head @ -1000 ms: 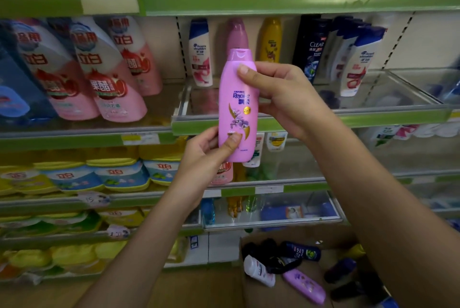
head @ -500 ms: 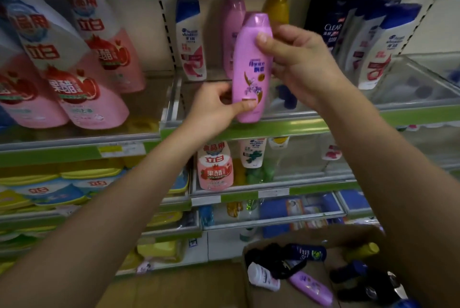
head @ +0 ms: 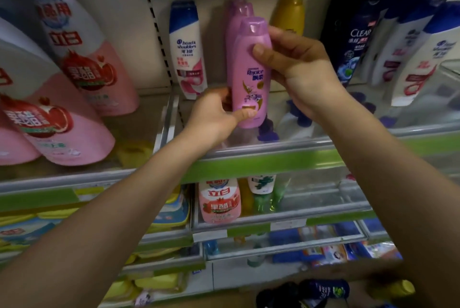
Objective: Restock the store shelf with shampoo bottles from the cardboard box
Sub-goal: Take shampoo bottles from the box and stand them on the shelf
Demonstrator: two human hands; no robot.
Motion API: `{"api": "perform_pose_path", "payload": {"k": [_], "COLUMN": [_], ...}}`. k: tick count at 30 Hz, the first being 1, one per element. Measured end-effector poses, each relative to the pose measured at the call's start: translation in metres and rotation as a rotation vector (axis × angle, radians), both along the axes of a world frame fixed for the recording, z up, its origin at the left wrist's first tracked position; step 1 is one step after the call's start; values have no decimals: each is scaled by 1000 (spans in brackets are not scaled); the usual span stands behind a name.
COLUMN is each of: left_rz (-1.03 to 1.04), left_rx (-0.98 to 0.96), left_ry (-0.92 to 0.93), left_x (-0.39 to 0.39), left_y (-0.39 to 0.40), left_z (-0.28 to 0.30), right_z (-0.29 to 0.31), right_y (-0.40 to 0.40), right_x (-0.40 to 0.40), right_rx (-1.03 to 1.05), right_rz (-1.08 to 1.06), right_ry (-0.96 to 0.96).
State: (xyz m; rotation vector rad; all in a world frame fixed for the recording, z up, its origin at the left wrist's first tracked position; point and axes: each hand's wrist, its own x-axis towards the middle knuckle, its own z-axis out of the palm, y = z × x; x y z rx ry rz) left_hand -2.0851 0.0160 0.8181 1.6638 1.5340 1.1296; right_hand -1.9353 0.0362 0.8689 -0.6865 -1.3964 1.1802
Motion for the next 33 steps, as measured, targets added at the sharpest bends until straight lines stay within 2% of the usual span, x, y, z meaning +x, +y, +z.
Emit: {"api": "perform_pose_path", "payload": {"k": [4,12,33], "left_rz": [4,23,42], "left_rx": [-1,-20,-23], "left_ry": [33,32,63], "left_x": [-1,0,1], "left_y": [10,29,35], "left_z": [1,2,6], "right_z": [-5,-10,-12], "right_y": [15,41,51], "right_x": [-2,-5,-10], "right_rx": [47,49,34], "right_rz": [20,-23,-46], "right_ry": [-48,-13,-21]}}
